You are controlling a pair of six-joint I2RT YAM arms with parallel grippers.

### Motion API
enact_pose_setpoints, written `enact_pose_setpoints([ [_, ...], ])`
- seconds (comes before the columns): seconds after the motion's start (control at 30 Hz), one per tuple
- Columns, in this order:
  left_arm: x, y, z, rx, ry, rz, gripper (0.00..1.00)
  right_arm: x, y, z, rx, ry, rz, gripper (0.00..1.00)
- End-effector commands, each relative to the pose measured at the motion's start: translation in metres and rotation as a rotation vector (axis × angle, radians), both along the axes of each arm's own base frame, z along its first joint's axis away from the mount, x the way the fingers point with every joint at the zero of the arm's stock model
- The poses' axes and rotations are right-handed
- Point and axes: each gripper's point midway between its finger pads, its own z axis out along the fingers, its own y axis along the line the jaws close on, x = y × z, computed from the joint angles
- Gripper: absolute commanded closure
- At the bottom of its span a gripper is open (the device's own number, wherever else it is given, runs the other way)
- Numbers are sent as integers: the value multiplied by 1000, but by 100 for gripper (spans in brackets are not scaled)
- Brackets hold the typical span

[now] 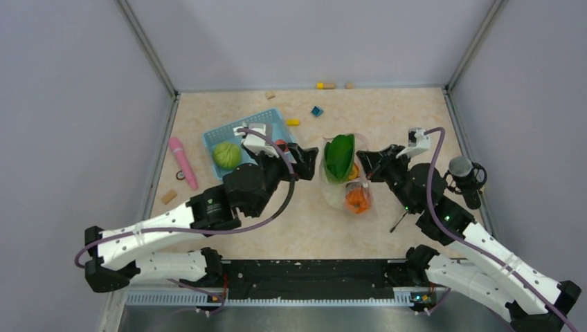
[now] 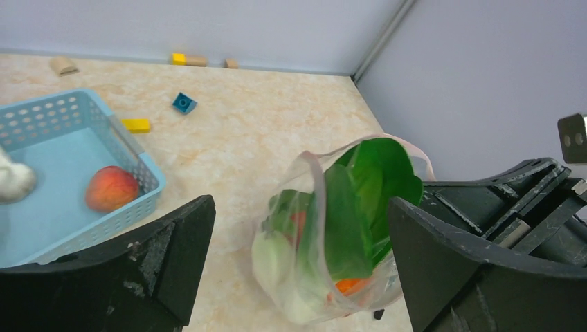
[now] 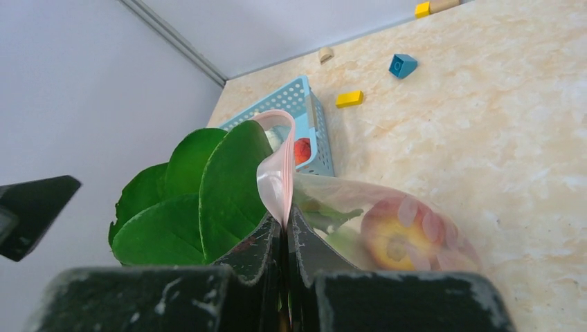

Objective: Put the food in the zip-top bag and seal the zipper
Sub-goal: Place the fake vegetable in the zipper food storage bag, then adjust the fake vegetable in the zipper food storage bag.

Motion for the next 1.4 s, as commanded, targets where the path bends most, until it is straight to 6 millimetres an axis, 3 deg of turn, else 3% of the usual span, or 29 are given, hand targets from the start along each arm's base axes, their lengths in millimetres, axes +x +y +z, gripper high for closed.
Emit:
enact_pose_setpoints([
  [0.0,-4,37,-12,-3,47,61,1,1,-11,34,69,-98,-39,100],
  [0.17,-5,14,-20,-1,108,-101,2,2,-8,35,63,-106,-29,100],
  [0.27,-6,-6,-30,18,170,-221,15,2,-8,34,60,-105,-28,100],
  [0.4,-3,-12,-50,16,261,-265,24,3,-8,35,59,-108,-30,100],
  [0.77,4,-38,-64,-28,332,-383,28,3,-2,30,44,-93,-4,100],
  [1.0,16,-40,-78,13,359,-337,50,1,-6,30,42,-97,-14,100],
  [1.17,26,-51,-85,22,368,-339,59,1,-4,28,29,-99,-1,100],
  [1.23,30,-57,-86,22,365,-342,72,2,-1,26,-5,-105,8,100],
  [1.3,33,-62,-81,13,351,-357,94,5,0,20,-70,-103,15,97],
  [1.33,33,-65,-74,6,334,-368,100,7,1,15,-111,-90,18,92],
  [1.37,33,-66,-68,1,320,-376,100,7,0,13,-151,-78,21,87],
])
